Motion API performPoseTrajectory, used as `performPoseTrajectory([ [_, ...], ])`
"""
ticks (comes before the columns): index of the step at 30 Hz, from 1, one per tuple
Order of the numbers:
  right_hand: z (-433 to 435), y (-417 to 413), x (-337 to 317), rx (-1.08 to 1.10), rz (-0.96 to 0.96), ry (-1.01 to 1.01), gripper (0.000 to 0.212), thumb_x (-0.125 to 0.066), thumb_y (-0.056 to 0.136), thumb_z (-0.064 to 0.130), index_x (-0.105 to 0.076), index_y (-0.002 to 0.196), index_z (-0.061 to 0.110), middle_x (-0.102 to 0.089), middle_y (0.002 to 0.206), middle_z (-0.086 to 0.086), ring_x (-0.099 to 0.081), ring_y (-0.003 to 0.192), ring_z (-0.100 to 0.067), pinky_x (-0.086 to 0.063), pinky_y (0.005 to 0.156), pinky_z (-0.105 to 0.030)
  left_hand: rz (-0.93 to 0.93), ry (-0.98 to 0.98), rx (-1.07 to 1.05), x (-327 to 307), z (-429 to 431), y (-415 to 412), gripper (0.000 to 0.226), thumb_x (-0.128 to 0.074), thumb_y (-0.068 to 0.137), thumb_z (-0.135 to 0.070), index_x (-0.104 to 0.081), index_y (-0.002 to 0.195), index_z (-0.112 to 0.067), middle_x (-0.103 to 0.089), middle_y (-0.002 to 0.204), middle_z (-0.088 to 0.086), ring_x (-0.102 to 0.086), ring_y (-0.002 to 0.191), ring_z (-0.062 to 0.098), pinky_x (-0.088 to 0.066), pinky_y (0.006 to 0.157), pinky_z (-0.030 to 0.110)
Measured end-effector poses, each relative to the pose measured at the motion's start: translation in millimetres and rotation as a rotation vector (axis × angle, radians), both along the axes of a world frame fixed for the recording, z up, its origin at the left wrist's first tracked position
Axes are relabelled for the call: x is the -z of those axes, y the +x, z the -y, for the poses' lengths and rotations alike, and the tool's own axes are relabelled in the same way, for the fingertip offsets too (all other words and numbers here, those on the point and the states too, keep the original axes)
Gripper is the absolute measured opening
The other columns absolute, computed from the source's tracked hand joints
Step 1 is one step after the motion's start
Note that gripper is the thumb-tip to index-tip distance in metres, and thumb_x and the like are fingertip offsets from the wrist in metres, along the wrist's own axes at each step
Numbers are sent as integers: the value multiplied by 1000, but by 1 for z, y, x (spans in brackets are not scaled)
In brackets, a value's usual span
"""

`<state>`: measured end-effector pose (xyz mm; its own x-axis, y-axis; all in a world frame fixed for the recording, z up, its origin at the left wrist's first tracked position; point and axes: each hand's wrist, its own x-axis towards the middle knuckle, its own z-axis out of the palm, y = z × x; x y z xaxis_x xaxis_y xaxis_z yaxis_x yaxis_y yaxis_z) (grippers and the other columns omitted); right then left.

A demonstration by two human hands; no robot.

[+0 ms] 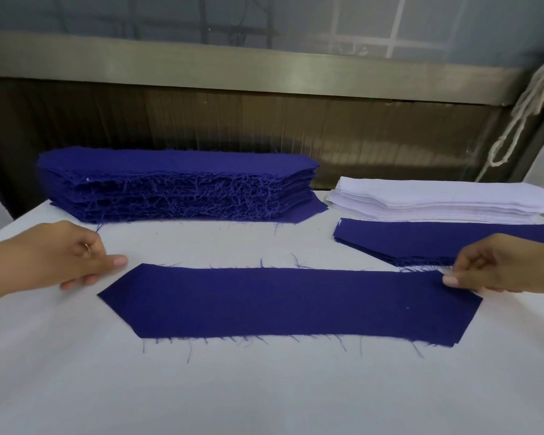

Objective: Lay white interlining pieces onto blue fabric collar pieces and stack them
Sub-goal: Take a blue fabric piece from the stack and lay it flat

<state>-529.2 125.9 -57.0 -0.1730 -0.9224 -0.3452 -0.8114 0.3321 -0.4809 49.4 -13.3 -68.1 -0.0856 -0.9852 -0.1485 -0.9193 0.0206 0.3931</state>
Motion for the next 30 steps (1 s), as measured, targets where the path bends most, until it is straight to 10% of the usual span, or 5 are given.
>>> performPoseTrajectory([
  [14,-1,16,5,-102,-38,-58,44,-75,51,74,-67,65,33,-60,61,7,-50,52,0,-43,57,-18,-102,25,107,8,-2,-13,101,-60,5,-98,-73,80,-32,-70,70,-20,-62,55,-7,-43,65,23],
  [18,4,15,10,-109,137,-169,61,-85,32,77,-64,75,39,-70,75,9,-60,59,1,-49,55,-14,-128,7,187,14,1,-9,87,-63,23,-95,-66,96,-47,-64,91,-13,-60,65,4,-43,67,21],
  [22,16,-19,25,-32,213,-108,78,-97,30,65,-66,102,58,-77,103,12,-73,95,-11,-60,88,-35,-123,20,348,16,4,-8,59,-65,54,-76,-51,110,-70,-53,111,-14,-52,93,7,-41,77,16],
  [30,30,-71,53,-164,226,-109,53,-93,70,42,-73,110,13,-75,104,-12,-74,85,-22,-59,75,-29,-144,107,439,19,12,-6,55,-66,65,-67,-51,118,-68,-46,117,-16,-44,104,3,-37,86,18],
])
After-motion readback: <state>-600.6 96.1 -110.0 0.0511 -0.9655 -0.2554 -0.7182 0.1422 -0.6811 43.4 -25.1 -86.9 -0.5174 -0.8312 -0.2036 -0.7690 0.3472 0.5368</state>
